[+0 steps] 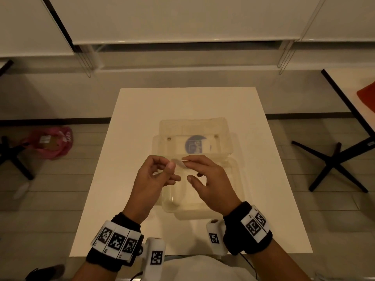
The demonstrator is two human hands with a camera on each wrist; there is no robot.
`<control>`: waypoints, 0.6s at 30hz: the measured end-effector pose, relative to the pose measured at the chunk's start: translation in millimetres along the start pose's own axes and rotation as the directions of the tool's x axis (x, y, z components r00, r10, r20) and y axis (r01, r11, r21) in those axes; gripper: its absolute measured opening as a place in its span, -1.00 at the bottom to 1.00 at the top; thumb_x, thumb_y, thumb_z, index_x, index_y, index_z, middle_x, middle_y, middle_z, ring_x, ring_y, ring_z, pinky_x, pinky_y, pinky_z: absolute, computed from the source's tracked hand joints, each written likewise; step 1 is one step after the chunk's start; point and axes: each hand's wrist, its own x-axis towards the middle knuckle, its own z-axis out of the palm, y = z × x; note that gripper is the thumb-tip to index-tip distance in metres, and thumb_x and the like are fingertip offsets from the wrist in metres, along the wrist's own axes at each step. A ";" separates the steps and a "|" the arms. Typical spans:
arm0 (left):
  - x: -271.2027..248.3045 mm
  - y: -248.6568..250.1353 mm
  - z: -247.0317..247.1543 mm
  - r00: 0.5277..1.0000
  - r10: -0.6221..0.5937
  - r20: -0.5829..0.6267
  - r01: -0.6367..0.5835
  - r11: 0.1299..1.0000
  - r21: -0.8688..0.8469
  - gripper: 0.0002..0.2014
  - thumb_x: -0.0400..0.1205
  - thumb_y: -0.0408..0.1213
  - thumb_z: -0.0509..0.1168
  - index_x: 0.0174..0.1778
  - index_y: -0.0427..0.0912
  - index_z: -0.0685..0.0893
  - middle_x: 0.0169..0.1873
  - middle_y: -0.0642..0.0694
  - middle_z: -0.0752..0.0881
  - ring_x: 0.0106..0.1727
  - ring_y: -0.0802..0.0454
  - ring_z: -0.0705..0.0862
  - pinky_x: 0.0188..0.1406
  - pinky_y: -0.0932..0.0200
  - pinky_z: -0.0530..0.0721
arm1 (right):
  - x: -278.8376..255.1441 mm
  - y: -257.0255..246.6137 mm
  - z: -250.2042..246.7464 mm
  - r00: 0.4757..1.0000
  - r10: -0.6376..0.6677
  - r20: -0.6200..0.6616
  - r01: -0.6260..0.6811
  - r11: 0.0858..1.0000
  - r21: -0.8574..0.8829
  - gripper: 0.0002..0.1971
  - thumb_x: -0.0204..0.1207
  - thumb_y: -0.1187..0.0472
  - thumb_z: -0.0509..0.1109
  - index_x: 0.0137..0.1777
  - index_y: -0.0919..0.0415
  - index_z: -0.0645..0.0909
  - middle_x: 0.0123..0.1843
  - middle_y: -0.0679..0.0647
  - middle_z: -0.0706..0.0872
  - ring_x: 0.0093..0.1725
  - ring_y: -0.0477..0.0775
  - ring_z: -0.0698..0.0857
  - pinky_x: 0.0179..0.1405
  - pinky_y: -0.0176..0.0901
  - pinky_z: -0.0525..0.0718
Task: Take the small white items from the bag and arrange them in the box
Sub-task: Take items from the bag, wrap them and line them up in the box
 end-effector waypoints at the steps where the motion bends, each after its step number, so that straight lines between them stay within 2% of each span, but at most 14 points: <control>1: -0.3 2.1 0.6 1.000 -0.022 -0.001 0.022 1.000 -0.013 -0.55 0.53 -0.04 0.42 0.13 -0.35 0.59 -0.03 -0.36 0.73 -0.10 -0.24 0.85 -0.03 0.05 0.77 | -1.3 -0.4 2.0 0.999 -0.041 0.019 0.042 0.996 -0.072 -0.62 0.50 0.39 0.44 0.31 0.14 0.71 0.37 -0.16 0.65 0.33 -0.20 0.62 0.20 -0.32 0.61; 3: 0.5 4.3 2.7 0.998 -0.054 -0.016 0.053 0.998 -0.023 -0.60 0.59 -0.10 0.43 0.14 -0.36 0.60 -0.06 -0.34 0.76 -0.14 -0.19 0.84 -0.06 0.07 0.76 | -3.6 -2.7 6.2 0.991 -0.117 0.064 0.129 0.966 -0.223 -0.54 0.46 0.43 0.44 0.36 0.15 0.67 0.41 -0.09 0.61 0.34 -0.06 0.62 0.30 -0.17 0.61; 5: 3.0 4.7 4.5 0.996 -0.065 -0.066 0.064 0.998 -0.004 -0.77 0.65 -0.29 0.43 0.10 -0.36 0.62 -0.10 -0.32 0.75 -0.20 -0.11 0.83 -0.09 0.08 0.74 | -5.4 -4.6 10.0 0.981 -0.171 0.085 0.190 0.921 -0.341 -0.48 0.37 0.46 0.47 0.35 0.16 0.65 0.40 -0.02 0.62 0.32 0.07 0.63 0.22 0.02 0.67; 7: 5.7 4.2 3.4 0.991 -0.065 -0.116 0.068 0.997 0.019 -0.91 0.65 -0.41 0.41 0.03 -0.33 0.67 -0.15 -0.28 0.76 -0.23 -0.06 0.82 -0.09 0.06 0.72 | -6.7 -4.8 11.2 0.976 -0.195 0.094 0.216 0.895 -0.389 -0.43 0.31 0.49 0.47 0.35 0.17 0.64 0.40 0.00 0.62 0.34 0.11 0.62 0.12 0.09 0.69; 9: 6.8 5.4 1.2 0.988 -0.075 -0.135 0.078 0.997 0.016 -0.89 0.62 -0.36 0.44 0.00 -0.31 0.70 -0.17 -0.26 0.80 -0.22 -0.06 0.81 -0.03 -0.02 0.73 | -7.8 -5.3 11.1 0.973 -0.209 0.103 0.233 0.876 -0.423 -0.41 0.27 0.51 0.41 0.35 0.17 0.64 0.39 0.00 0.62 0.35 0.11 0.61 0.06 0.09 0.69; 12: 3.6 9.9 4.2 0.988 -0.063 -0.142 0.071 0.996 0.051 -0.74 0.57 -0.17 0.52 0.02 -0.28 0.72 -0.11 -0.25 0.82 -0.19 -0.08 0.84 0.00 -0.07 0.75 | -8.8 -8.0 12.9 0.971 -0.206 0.124 0.240 0.833 -0.499 -0.38 0.27 0.49 0.34 0.38 0.16 0.63 0.39 0.01 0.62 0.37 0.12 0.59 0.02 0.03 0.65; 15: 2.0 10.5 6.3 0.981 0.018 -0.192 0.015 0.985 0.172 -0.83 0.56 -0.27 0.53 -0.03 -0.23 0.73 -0.15 -0.21 0.80 -0.15 -0.08 0.82 -0.04 -0.05 0.81 | -7.7 -10.6 15.2 0.967 -0.188 0.169 0.251 0.802 -0.542 -0.39 0.31 0.42 0.18 0.39 0.12 0.61 0.41 -0.03 0.60 0.38 0.10 0.56 -0.01 -0.02 0.59; 18: 5.6 6.5 0.3 0.974 0.085 -0.211 -0.021 0.957 0.288 -0.92 0.55 -0.36 0.51 -0.14 -0.11 0.77 -0.22 -0.11 0.81 -0.17 -0.02 0.80 0.00 -0.14 0.82 | -10.8 -8.5 14.4 0.961 -0.221 0.164 0.274 0.813 -0.513 -0.40 0.28 0.38 0.07 0.29 0.10 0.67 0.38 -0.02 0.61 0.35 0.10 0.58 0.00 -0.01 0.59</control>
